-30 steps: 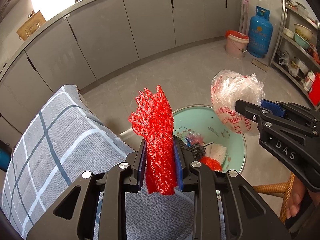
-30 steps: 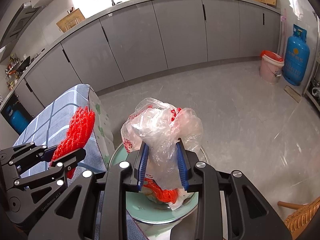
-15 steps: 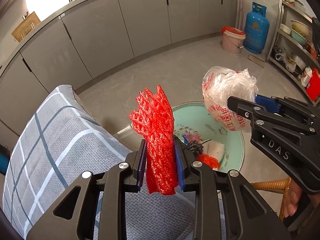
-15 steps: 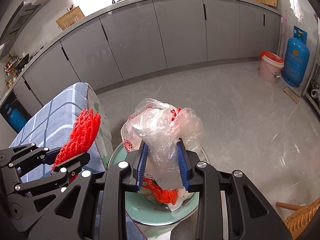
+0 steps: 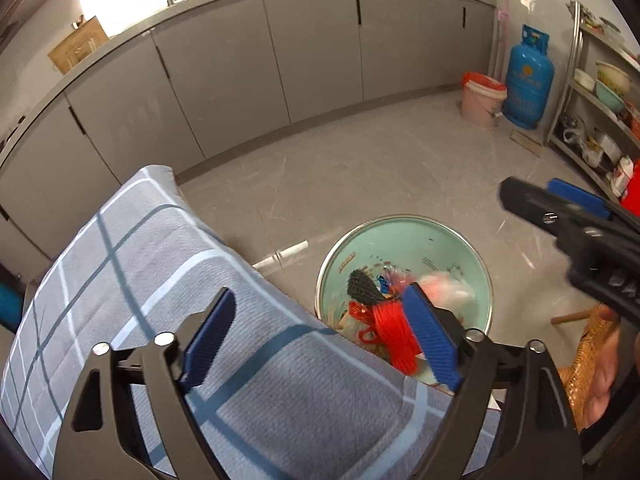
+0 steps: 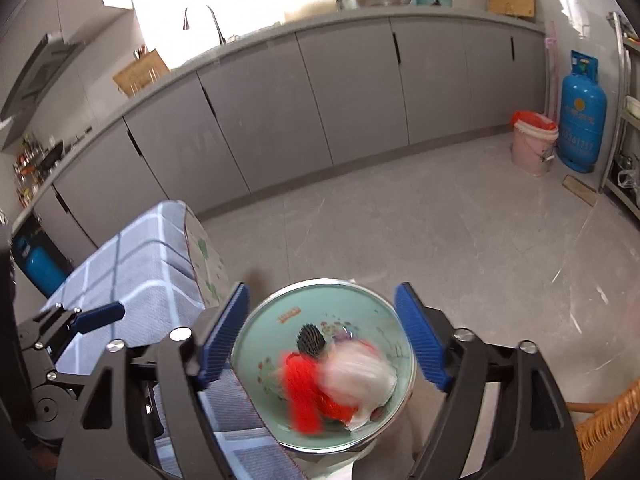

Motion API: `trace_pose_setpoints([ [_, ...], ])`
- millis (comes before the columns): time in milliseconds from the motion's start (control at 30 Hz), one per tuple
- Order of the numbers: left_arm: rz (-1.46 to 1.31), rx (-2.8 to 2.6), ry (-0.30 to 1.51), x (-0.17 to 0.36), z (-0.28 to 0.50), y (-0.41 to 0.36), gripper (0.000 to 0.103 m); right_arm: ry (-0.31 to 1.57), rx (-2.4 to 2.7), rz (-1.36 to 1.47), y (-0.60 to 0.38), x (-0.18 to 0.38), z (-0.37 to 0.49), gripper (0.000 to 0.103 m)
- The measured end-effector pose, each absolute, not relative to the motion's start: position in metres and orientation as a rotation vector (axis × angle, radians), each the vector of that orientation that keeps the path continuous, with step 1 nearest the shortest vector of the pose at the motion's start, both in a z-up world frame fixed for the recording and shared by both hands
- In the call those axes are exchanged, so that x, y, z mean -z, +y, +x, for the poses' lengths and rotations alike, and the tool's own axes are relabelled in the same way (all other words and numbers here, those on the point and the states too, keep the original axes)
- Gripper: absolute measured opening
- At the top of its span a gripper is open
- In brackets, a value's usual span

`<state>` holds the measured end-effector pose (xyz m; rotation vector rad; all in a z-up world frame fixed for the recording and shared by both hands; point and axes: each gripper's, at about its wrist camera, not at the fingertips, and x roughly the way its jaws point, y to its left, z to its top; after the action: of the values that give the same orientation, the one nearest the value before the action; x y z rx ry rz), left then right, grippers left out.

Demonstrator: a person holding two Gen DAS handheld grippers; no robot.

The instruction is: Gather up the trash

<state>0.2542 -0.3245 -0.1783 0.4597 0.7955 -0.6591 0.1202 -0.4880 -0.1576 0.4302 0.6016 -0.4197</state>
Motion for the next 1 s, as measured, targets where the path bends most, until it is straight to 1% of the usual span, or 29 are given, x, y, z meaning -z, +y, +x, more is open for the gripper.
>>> trace_pose_setpoints([
  [33, 0.454, 0.655, 0.786, 0.175, 0.251, -0.320, 0.090, 0.591, 0.423, 0.432, -0.486, 0.153, 0.115, 0.085],
  [167, 0.421, 0.638, 0.757, 0.158, 0.238, -0.297, 0.090, 0.563, 0.421, 0.414, -0.471, 0.136, 0.095, 0.085],
  [300, 0.384, 0.612, 0.716, 0.139, 0.226, -0.270, 0.091, 0.540, 0.425, 0.373, -0.452, 0.119, 0.079, 0.090],
  [633, 0.304, 0.576, 0.623, 0.093, 0.210, -0.223, 0.091, 0.518, 0.426, 0.287, -0.413, 0.096, 0.058, 0.092],
  [1000, 0.262, 0.581, 0.592, 0.077, 0.200, -0.207, 0.091, 0.514, 0.427, 0.253, -0.396, 0.084, 0.053, 0.092],
])
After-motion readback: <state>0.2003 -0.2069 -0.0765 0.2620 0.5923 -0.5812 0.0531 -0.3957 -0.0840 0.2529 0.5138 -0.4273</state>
